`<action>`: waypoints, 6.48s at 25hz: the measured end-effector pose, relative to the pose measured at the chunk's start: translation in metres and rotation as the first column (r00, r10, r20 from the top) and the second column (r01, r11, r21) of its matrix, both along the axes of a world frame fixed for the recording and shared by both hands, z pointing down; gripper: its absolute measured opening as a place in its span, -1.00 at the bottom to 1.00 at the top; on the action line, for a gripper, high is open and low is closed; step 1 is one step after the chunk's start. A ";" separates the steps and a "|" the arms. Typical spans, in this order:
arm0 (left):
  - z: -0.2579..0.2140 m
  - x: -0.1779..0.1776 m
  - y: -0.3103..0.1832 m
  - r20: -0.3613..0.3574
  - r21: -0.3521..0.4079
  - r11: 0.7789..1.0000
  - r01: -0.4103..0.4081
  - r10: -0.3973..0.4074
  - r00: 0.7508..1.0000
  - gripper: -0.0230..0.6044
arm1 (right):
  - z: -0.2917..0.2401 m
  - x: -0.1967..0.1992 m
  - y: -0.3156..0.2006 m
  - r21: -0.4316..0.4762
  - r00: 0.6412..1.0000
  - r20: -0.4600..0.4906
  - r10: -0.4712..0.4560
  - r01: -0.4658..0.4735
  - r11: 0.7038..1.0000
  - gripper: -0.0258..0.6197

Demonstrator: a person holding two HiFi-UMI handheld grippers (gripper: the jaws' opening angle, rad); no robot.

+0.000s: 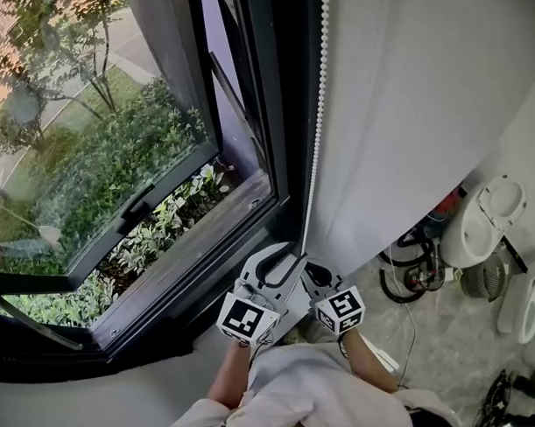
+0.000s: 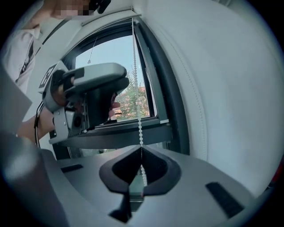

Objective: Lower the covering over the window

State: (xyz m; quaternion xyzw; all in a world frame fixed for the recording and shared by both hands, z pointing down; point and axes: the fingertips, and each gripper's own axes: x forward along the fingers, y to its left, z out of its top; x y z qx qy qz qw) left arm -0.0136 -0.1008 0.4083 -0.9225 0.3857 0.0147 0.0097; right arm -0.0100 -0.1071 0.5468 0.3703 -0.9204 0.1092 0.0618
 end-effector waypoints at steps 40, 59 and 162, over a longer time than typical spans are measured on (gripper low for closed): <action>0.022 0.018 -0.024 0.032 -0.030 0.999 0.016 -0.015 0.999 -0.88 | 0.083 -0.001 0.010 -0.167 0.981 -0.185 -0.050 0.019 0.986 -0.93; 0.051 0.017 -0.027 0.028 -0.067 0.997 0.026 -0.024 0.999 -0.88 | 0.054 0.016 0.014 -0.069 0.969 -0.247 -0.014 -0.003 0.998 -0.55; -0.087 0.006 -0.038 -0.019 0.152 0.988 0.037 -0.035 0.999 -0.61 | -0.050 -0.002 -0.022 0.053 1.000 0.005 -0.016 0.015 0.998 -0.93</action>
